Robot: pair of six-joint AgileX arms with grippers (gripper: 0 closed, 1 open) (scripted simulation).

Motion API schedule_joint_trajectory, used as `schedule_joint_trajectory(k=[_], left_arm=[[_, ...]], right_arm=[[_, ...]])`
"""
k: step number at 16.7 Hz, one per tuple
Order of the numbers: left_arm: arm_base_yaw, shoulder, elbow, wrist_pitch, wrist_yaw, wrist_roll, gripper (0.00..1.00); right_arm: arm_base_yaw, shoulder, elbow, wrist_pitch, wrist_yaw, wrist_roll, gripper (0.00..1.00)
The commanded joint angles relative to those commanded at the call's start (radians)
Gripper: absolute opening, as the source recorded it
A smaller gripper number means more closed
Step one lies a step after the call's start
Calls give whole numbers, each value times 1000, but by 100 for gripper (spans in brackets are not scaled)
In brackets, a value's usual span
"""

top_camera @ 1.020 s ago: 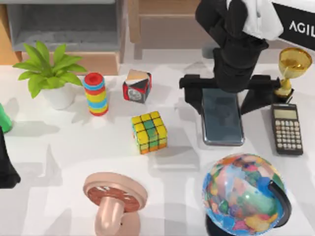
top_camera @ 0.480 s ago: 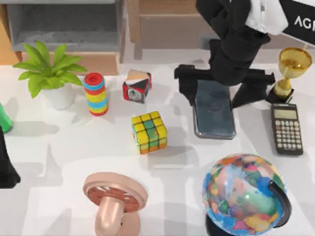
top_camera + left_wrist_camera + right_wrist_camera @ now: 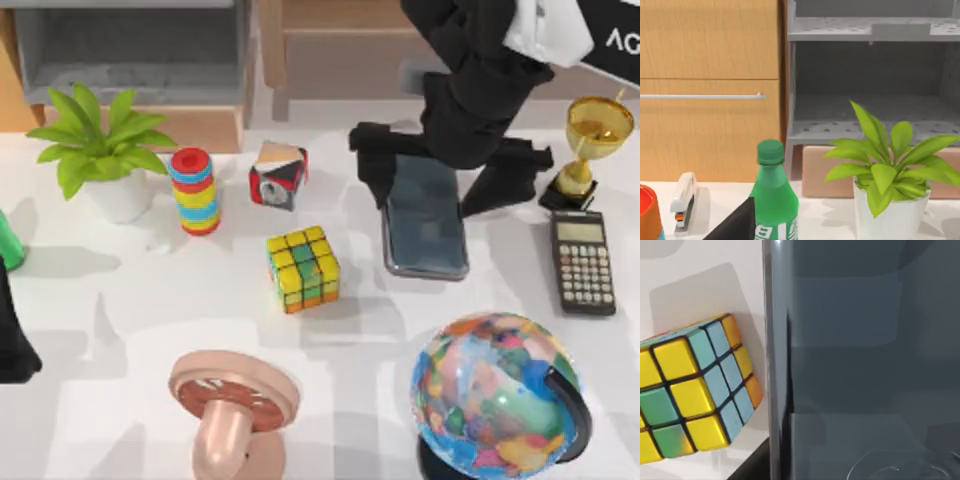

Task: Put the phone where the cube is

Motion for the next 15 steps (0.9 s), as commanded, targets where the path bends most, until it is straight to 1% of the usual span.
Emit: schedule_joint_trajectory(k=[7,15], left_arm=[[0,0,0,0,0,0,100],[0,0,0,0,0,0,100]], right_arm=[[6,-7,-29,21,3,11,0],[4,9,-81,86,80,15,0]])
